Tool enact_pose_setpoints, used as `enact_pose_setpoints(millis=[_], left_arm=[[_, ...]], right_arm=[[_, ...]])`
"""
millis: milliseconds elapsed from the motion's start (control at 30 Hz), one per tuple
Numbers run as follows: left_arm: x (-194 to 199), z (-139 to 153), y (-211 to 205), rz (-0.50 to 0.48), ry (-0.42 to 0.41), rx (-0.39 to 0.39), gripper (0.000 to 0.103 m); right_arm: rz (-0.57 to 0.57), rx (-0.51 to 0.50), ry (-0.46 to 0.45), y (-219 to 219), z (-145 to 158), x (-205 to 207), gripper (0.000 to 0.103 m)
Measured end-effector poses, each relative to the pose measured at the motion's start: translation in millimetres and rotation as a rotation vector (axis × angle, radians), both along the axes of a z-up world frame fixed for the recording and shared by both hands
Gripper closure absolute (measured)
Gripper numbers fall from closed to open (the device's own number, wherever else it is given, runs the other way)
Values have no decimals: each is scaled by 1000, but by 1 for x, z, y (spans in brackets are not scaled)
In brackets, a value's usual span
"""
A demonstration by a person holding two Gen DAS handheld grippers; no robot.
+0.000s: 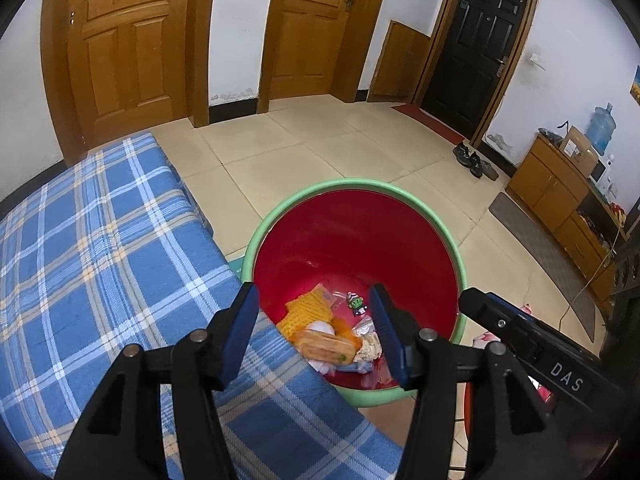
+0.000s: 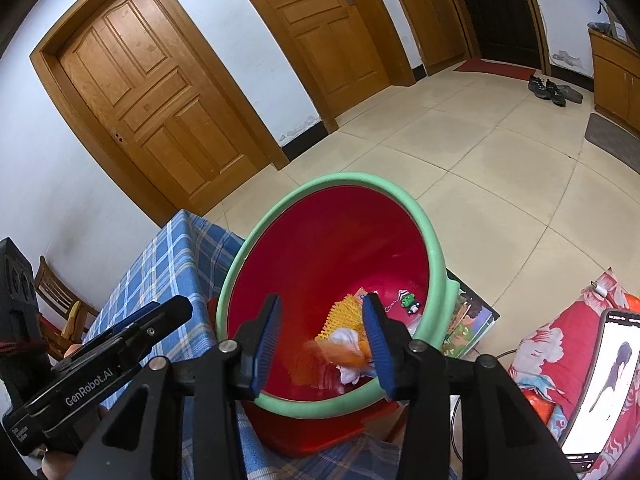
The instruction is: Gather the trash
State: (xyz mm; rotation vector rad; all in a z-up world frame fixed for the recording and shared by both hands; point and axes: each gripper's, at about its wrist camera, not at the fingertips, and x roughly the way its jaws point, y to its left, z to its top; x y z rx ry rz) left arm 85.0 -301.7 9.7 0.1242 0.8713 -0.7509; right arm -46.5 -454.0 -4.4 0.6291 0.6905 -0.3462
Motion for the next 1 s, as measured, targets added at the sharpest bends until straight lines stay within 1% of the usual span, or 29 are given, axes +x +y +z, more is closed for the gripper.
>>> enact_pose_setpoints(millis=[233,333,400,633,700,800,933,1000], left_arm=[[1,3,13,33,-1,-10,46],[1,4,23,59,1,-13,46],[1,5,30,77,2,-14,46],[0,11,56,148,-2,-18,45],[-1,14,66,177,-7,-20,43],[-3,18,81,213,-15,-24,37],[-7,24,101,269,-30,-26,30],[-8,27,111,293,-38,-25,29]], right_arm=[[3,-8,0,3,2,-1,49],[6,-9,0,5,4,-1,44],[9,-12,-2,8,5,-2,38],[31,-21,-11,20,13,-2,30],[41,-25,-14,26,15,-2,27],[61,-31,-19,35,19,-2,24],[85,-44,-28,49,25,-3,21],[97,-49,-34,55,29,-3,20]])
